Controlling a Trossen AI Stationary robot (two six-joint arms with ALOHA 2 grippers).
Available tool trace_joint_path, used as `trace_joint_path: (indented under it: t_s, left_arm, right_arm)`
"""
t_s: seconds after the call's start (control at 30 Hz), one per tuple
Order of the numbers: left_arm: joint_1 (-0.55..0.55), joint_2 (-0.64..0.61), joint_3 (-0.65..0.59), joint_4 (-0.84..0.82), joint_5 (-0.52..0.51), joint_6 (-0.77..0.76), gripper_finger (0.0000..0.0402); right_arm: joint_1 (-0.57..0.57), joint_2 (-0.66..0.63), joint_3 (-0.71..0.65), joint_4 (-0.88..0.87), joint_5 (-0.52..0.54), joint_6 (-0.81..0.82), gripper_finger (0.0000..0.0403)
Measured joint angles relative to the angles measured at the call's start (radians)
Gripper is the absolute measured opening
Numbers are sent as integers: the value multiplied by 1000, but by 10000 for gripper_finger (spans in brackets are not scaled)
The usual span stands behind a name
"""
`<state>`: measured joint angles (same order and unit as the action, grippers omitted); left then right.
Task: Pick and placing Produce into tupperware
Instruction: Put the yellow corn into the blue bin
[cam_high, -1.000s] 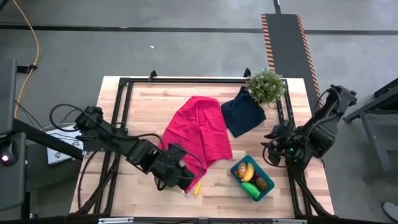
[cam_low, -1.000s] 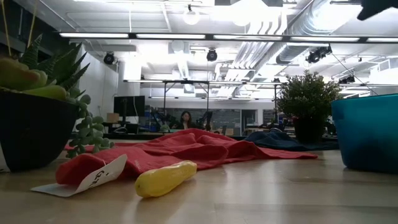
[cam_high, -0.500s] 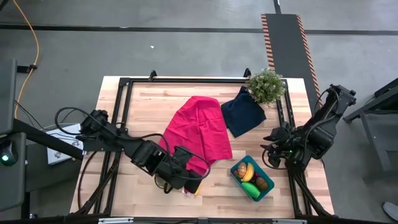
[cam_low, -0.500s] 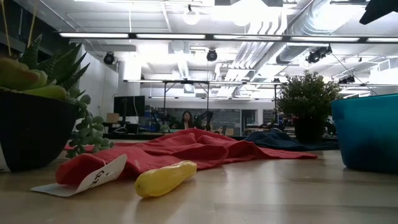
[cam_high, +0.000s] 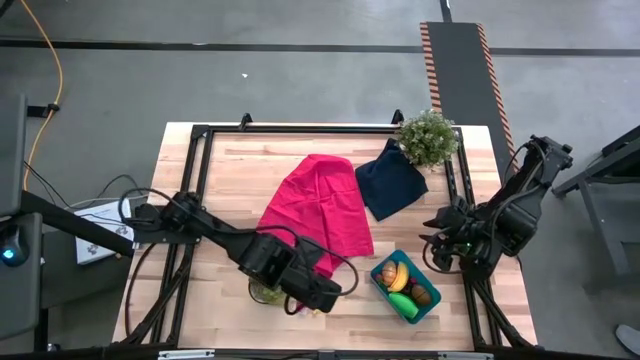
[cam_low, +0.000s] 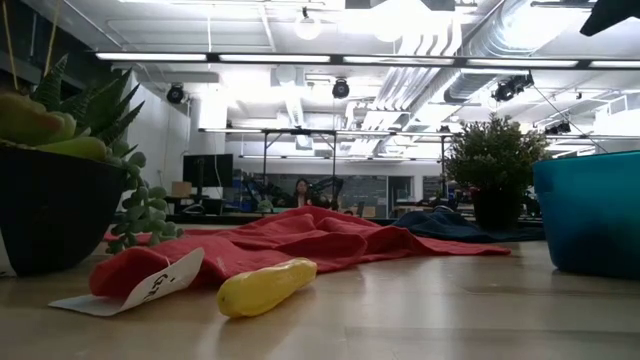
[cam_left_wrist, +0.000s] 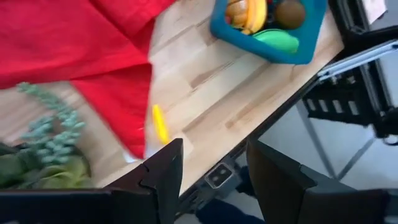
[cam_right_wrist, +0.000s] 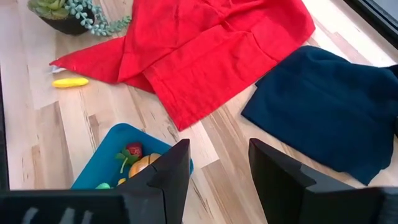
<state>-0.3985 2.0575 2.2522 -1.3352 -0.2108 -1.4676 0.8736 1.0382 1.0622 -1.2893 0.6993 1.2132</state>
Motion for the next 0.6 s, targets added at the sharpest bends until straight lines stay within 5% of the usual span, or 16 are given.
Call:
trace_joint_path:
  t_s: [0.6]
  left_arm:
    - [15, 133, 2, -33, 86, -56, 165]
  right_arm:
    - [-1, 0, 0, -2, -1, -47, 156]
